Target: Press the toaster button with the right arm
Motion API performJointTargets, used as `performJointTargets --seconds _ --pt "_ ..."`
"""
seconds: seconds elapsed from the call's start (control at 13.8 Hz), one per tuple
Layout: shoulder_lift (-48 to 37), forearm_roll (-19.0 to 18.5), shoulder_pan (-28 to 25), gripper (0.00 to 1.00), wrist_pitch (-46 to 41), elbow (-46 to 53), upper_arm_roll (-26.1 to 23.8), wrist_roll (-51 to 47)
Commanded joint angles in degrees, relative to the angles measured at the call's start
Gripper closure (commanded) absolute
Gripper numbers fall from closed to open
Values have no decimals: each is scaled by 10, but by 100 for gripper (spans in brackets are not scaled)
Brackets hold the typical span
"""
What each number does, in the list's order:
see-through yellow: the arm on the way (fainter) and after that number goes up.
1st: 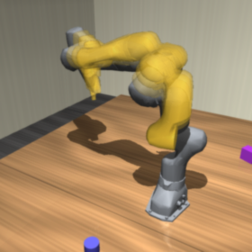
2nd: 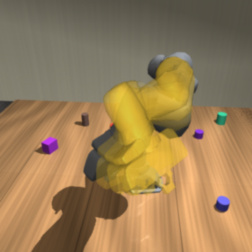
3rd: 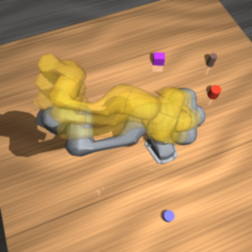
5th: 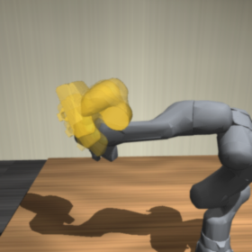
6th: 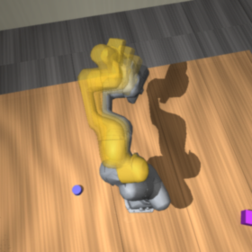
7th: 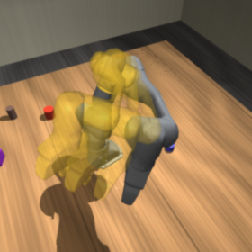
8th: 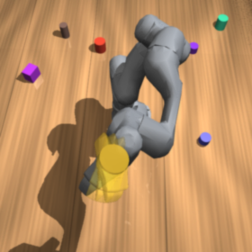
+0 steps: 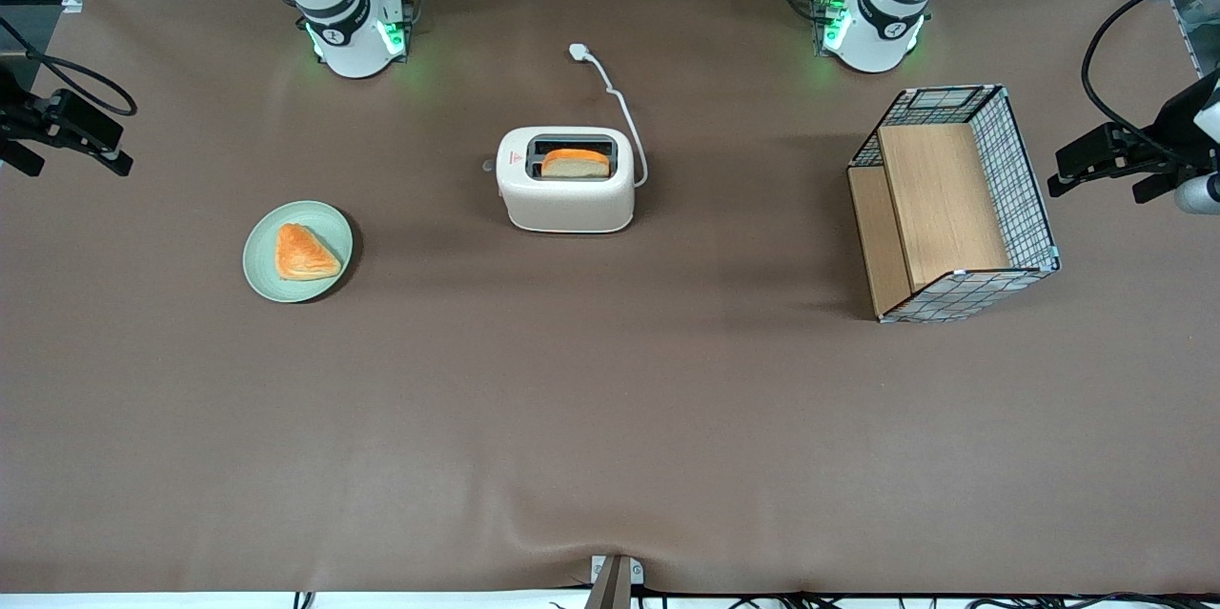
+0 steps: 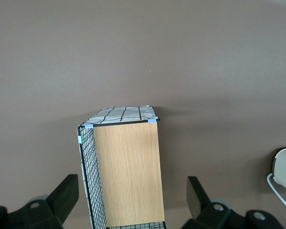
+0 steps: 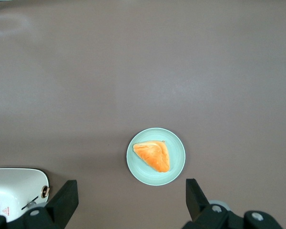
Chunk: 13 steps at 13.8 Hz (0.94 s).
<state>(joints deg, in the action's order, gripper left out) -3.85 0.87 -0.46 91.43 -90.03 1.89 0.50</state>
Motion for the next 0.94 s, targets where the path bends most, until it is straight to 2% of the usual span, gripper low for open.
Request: performJointTargets --seconds 0.0,0.87 --pt "9 -12 7 0 -7 13 -7 -9" --pt "10 -10 11 0 -10 13 5 12"
